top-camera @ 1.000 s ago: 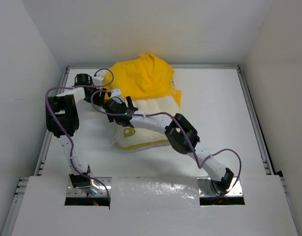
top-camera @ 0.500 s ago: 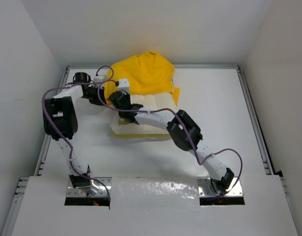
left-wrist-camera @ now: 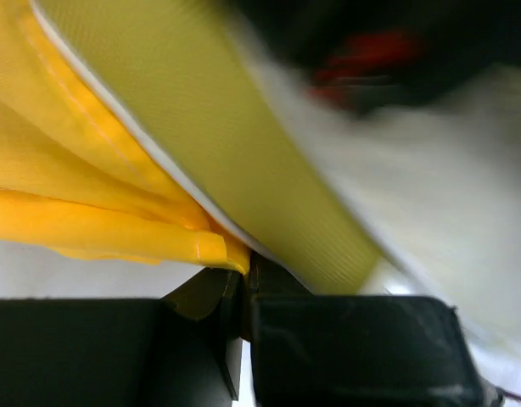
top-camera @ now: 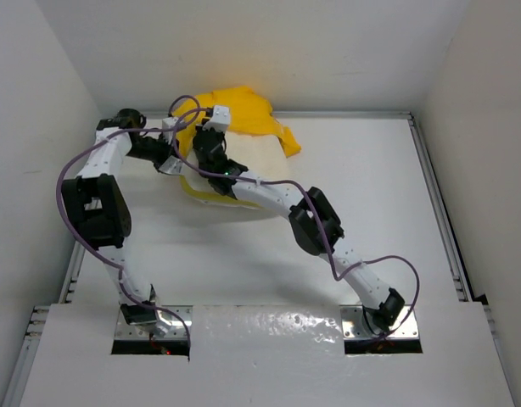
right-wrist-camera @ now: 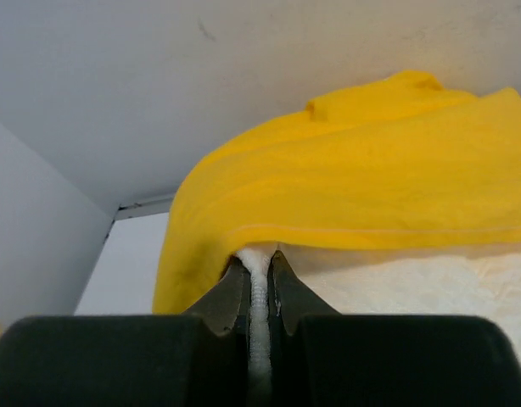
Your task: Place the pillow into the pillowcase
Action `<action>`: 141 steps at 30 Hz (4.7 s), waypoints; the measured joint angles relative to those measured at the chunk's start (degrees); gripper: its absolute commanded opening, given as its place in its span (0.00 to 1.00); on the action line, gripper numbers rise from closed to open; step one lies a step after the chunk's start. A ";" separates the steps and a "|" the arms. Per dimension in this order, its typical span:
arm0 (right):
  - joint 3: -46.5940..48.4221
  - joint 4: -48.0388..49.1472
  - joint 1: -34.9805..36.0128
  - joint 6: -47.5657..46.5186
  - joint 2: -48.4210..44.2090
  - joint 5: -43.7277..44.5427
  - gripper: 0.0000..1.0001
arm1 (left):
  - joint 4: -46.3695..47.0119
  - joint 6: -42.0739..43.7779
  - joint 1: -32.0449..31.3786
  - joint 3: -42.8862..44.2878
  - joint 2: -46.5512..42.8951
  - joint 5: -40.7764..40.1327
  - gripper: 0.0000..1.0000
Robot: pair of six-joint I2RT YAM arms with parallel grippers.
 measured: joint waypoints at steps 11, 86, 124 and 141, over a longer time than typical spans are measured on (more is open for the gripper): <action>0.94 -2.21 -0.92 3.56 4.24 -5.86 0.81 | -3.54 3.50 2.08 -5.18 -2.27 0.87 0.00; -66.69 -2.95 -20.96 1.22 -28.52 -54.97 0.00 | 6.80 -16.59 1.18 -8.90 8.35 -38.82 0.00; -46.42 6.93 -33.55 36.94 -61.86 -67.30 0.00 | 23.02 -73.61 9.16 43.93 3.41 -5.88 0.00; -35.54 -12.17 -36.13 29.83 -64.28 -62.69 0.00 | 37.75 -85.26 9.84 54.62 -0.09 -2.14 0.00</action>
